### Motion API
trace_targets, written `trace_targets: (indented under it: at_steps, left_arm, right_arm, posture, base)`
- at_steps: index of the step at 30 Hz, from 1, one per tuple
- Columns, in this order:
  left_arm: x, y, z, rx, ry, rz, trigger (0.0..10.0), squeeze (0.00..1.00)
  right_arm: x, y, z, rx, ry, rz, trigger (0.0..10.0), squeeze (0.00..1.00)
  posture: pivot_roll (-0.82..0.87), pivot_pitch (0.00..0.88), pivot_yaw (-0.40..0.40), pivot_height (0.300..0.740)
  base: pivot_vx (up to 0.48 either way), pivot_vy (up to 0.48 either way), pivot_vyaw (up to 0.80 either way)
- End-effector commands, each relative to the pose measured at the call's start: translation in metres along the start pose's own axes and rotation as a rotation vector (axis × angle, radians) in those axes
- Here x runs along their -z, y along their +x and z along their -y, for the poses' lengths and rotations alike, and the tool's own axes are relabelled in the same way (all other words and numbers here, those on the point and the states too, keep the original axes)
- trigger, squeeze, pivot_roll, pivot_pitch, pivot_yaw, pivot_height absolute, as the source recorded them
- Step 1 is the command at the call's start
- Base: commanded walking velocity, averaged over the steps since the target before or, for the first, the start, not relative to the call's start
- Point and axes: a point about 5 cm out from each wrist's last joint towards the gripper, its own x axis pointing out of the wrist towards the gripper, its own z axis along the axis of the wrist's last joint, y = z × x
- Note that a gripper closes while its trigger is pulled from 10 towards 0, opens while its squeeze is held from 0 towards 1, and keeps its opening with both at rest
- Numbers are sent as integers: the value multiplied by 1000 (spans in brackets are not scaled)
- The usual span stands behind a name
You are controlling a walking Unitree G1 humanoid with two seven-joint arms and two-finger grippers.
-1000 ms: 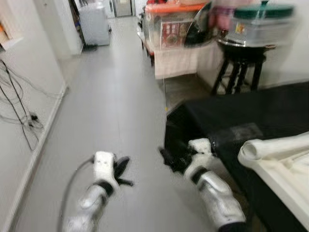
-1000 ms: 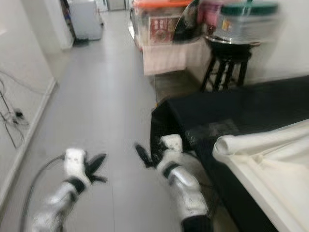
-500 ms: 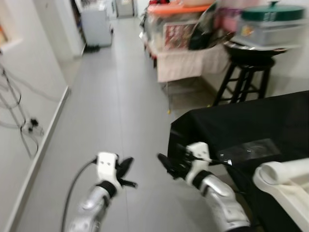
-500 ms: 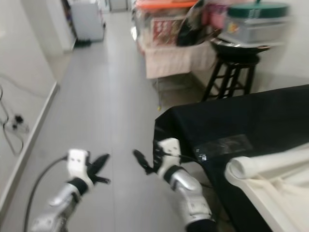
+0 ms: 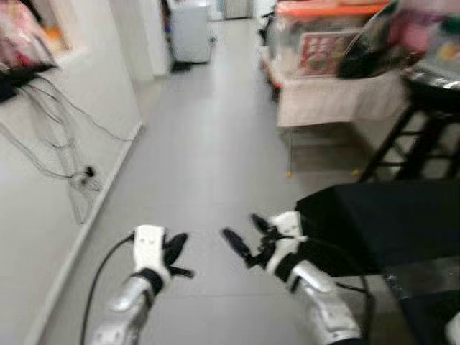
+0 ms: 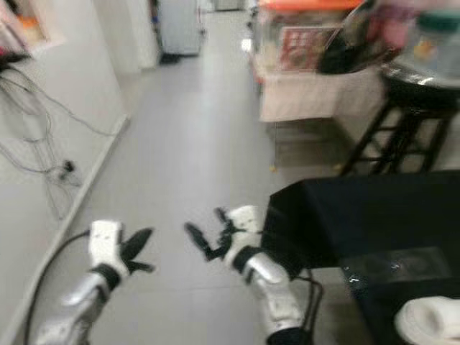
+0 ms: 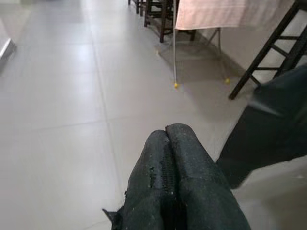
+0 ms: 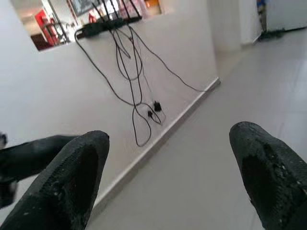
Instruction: Building children table
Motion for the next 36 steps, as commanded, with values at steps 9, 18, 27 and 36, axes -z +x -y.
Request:
trace_targets:
  at_steps: [9, 18, 27, 36]
  left_arm:
    - [-4, 3, 4, 30, -46, -1, 10000, 0]
    - [-17, 6, 0, 10, -9, 34, 10000, 0]
    - [-29, 10, -8, -26, 23, 70, 10000, 0]
    - [-89, 14, -2, 22, 169, 227, 10000, 0]
  right_arm:
    - [-6, -6, 6, -16, 11, 18, 10000, 0]
    - [-44, -2, -23, -265, -67, 125, 10000, 0]
    - [-84, -2, -49, -430, -124, 227, 10000, 0]
    - [-160, 7, -7, 75, -331, 368, 10000, 0]
  posture:
    - [-61, 0, 73, 740]
    - [-65, 0, 88, 740]
    - [-71, 0, 94, 740]
    - [-72, 0, 83, 740]
  base:
    - [107, 0, -444]
    - [0, 0, -800]
    - [0, 0, -800]
    - [0, 0, -800]
